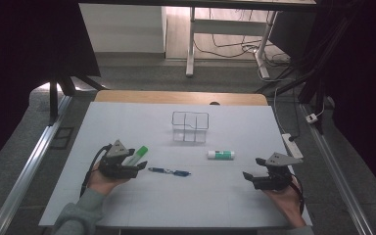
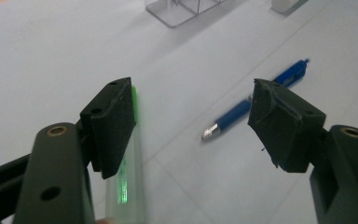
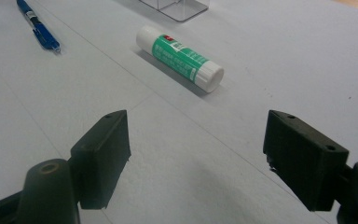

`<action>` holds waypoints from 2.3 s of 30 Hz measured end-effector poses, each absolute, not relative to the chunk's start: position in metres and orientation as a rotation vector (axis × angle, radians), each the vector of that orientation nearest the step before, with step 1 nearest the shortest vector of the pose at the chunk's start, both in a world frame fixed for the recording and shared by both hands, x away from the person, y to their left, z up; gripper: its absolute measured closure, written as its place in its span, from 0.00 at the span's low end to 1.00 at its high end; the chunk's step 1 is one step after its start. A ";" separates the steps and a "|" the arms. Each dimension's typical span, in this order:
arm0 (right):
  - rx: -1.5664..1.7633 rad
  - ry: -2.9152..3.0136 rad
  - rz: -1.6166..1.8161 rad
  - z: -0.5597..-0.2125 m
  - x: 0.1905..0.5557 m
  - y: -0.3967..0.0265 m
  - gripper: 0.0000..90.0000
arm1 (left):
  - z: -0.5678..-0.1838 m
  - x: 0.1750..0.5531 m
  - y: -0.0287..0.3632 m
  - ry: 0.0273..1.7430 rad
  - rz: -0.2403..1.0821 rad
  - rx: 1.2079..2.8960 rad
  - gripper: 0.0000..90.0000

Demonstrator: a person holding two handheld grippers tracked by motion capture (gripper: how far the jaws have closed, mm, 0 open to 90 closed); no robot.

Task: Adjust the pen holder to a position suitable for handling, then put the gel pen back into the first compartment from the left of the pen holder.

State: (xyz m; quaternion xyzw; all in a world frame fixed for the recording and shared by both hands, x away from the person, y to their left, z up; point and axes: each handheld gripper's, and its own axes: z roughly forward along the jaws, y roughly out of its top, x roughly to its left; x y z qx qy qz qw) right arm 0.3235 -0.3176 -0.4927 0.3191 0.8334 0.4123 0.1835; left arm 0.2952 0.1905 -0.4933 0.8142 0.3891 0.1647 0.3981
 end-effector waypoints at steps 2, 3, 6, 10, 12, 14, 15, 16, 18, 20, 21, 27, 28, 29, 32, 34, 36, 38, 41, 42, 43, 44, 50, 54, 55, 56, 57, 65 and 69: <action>0.897 2.353 1.162 -0.493 0.323 -0.317 0.25 | -0.496 0.288 0.196 1.002 0.419 2.051 0.34; 0.894 2.355 1.167 -0.493 0.323 -0.317 0.25 | -0.497 0.285 0.199 1.013 0.416 2.046 0.34; 0.883 2.361 1.171 -0.492 0.324 -0.316 0.25 | -0.501 0.275 0.206 1.026 0.417 2.043 0.32; 0.879 2.360 1.163 -0.490 0.323 -0.315 0.25 | -0.501 0.266 0.214 1.029 0.425 2.032 0.32; 0.873 2.356 1.168 -0.489 0.322 -0.314 0.25 | -0.501 0.264 0.217 1.028 0.429 2.029 0.31; 0.870 2.358 1.164 -0.488 0.322 -0.313 0.25 | -0.501 0.262 0.218 1.029 0.429 2.026 0.31; 0.858 2.357 1.160 -0.488 0.321 -0.312 0.25 | -0.501 0.261 0.219 1.030 0.430 2.025 0.31; 0.858 2.357 1.160 -0.488 0.321 -0.312 0.25 | -0.501 0.261 0.220 1.029 0.430 2.027 0.31; 0.850 2.359 1.158 -0.487 0.321 -0.310 0.25 | -0.502 0.259 0.220 1.034 0.431 2.025 0.31; 0.848 2.366 1.157 -0.487 0.321 -0.309 0.25 | -0.502 0.257 0.221 1.035 0.430 2.024 0.30; 0.840 2.373 1.153 -0.487 0.321 -0.308 0.25 | -0.503 0.256 0.222 1.036 0.429 2.023 0.30; 0.839 2.374 1.162 -0.485 0.322 -0.307 0.25 | -0.504 0.255 0.223 1.035 0.427 2.021 0.30; 0.843 2.373 1.176 -0.484 0.322 -0.306 0.25 | -0.504 0.255 0.223 1.034 0.424 2.021 0.30; 0.829 2.377 1.172 -0.482 0.323 -0.304 0.26 | -0.505 0.256 0.223 1.033 0.422 2.021 0.30; 0.827 2.381 1.180 -0.480 0.323 -0.301 0.27 | -0.506 0.257 0.223 1.032 0.418 2.027 0.30; 0.827 2.386 1.197 -0.478 0.324 -0.298 0.27 | -0.507 0.257 0.223 1.031 0.416 2.029 0.30; 0.822 2.397 1.198 -0.476 0.326 -0.295 0.27 | -0.507 0.258 0.223 1.032 0.415 2.027 0.30; 0.815 2.409 1.199 -0.474 0.328 -0.291 0.27 | -0.507 0.258 0.223 1.033 0.415 2.029 0.30; 0.809 2.431 1.206 -0.472 0.330 -0.282 0.27 | -0.508 0.259 0.223 1.034 0.414 2.030 0.30; 0.809 2.431 1.206 -0.472 0.330 -0.282 0.27 | -0.508 0.259 0.223 1.034 0.415 2.031 0.30; 0.798 2.444 1.206 -0.472 0.332 -0.277 0.27 | -0.508 0.259 0.223 1.034 0.416 2.031 0.30; 0.798 2.444 1.206 -0.472 0.332 -0.277 0.27 | -0.508 0.258 0.223 1.033 0.415 2.032 0.30; 0.770 2.473 1.199 -0.467 0.334 -0.261 0.28 | -0.508 0.258 0.222 1.030 0.416 2.035 0.30; 0.759 2.479 1.219 -0.464 0.339 -0.250 0.28 | -0.508 0.258 0.222 1.031 0.418 2.036 0.30; 0.756 2.484 1.221 -0.463 0.340 -0.247 0.28 | -0.508 0.258 0.222 1.030 0.419 2.037 0.30; 0.750 2.490 1.224 -0.463 0.341 -0.244 0.28 | -0.508 0.258 0.222 1.030 0.420 2.037 0.30; 0.750 2.490 1.224 -0.463 0.341 -0.244 0.28 | -0.508 0.258 0.222 1.030 0.419 2.037 0.30; 0.714 2.530 1.213 -0.462 0.345 -0.225 0.28 | -0.509 0.261 0.219 1.029 0.416 2.045 0.30; 0.695 2.545 1.224 -0.459 0.347 -0.216 0.28 | -0.509 0.261 0.218 1.025 0.416 2.048 0.30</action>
